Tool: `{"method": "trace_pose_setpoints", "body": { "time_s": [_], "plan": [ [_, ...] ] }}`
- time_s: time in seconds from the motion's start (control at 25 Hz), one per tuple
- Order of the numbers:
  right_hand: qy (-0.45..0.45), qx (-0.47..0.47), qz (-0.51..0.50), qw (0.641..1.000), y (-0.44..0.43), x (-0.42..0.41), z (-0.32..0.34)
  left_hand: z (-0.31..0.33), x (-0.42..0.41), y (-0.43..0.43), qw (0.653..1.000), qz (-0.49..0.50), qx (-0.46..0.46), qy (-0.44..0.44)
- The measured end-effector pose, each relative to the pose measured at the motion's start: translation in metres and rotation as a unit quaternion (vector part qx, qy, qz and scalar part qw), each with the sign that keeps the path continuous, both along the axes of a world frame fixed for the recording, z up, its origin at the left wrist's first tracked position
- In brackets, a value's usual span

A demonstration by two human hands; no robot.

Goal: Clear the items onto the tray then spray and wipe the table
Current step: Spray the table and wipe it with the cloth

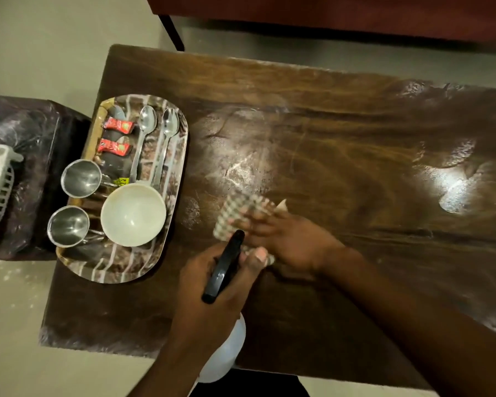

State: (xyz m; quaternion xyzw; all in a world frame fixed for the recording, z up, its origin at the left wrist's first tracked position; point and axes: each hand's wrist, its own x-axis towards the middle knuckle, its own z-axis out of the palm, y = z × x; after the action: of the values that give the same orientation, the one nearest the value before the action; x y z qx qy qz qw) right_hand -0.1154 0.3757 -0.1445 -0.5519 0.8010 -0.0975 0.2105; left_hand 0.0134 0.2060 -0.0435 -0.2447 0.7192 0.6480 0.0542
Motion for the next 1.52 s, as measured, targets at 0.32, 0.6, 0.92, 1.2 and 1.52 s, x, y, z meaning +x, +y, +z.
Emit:
{"method": "trace_pose_setpoints", "body": {
  "time_s": [0.32, 0.6, 0.92, 1.2, 1.52],
  "plan": [
    [-0.007, -0.026, -0.508, 0.861, -0.024, -0.057, -0.003, -0.003, -0.064, -0.005, 0.996, 0.010, -0.083, 0.008],
    [0.053, -0.047, 0.038, 0.997, -0.006, -0.083, -0.009, -0.008, -0.111, -0.006, 0.997, 0.038, -0.065, 0.019],
    [0.020, -0.020, -0.529, 0.848, -0.008, -0.187, -0.002, -0.008, -0.140, -0.002, 0.996, 0.053, -0.075, 0.017],
    [0.005, -0.015, 0.080, 0.997, -0.056, -0.161, -0.014, -0.017, -0.163, -0.003, 0.995, 0.057, -0.075, 0.037],
    [0.008, 0.014, -0.393, 0.919, -0.070, -0.243, 0.004, -0.009, -0.152, -0.007, 0.994, 0.069, -0.087, 0.012]
  ]
}}
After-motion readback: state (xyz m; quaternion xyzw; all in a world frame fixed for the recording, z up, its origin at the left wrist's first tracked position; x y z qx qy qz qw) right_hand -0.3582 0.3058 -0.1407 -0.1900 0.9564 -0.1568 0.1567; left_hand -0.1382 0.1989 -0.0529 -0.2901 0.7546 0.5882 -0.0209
